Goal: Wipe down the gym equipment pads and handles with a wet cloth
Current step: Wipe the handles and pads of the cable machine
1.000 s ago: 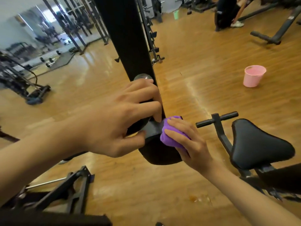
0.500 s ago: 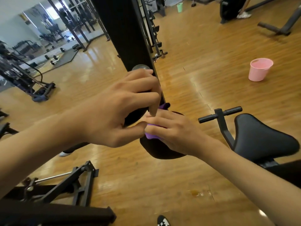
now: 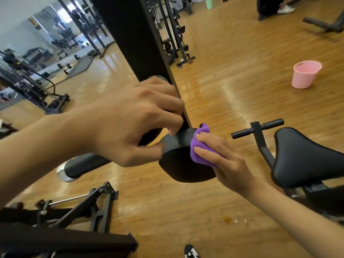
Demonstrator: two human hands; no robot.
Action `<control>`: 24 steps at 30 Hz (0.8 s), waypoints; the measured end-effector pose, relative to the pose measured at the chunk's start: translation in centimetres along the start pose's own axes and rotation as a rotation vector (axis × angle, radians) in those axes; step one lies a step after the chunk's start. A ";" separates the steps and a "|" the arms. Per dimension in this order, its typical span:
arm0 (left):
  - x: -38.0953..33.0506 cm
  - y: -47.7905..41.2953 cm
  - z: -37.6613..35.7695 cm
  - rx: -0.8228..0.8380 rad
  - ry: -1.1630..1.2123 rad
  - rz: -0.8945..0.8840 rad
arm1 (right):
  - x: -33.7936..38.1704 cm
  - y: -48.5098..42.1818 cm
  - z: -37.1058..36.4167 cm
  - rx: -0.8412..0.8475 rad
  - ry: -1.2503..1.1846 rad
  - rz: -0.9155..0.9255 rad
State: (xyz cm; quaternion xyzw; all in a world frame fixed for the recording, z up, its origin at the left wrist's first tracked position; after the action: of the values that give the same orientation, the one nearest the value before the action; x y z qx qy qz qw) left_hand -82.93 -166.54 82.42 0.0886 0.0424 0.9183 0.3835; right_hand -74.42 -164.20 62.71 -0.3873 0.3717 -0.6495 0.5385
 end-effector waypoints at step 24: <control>0.5 -1.1 -0.2 -0.033 -0.013 0.024 | -3.7 5.4 0.3 -0.297 -0.149 -0.440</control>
State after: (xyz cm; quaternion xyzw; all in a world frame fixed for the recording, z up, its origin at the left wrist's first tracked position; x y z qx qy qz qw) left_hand -82.55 -165.47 82.13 0.0885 0.0237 0.9229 0.3740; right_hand -71.47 -161.36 57.61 -0.5803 0.3291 -0.6589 0.3475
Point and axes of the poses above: each hand's wrist, its own y-axis away from the middle knuckle, its own z-axis out of the back of the hand, x = y × z, the point moved 8 cm from there along -y, towards the middle knuckle, and after that the axes turned 13 degrees about z, right-handed, at the moved point
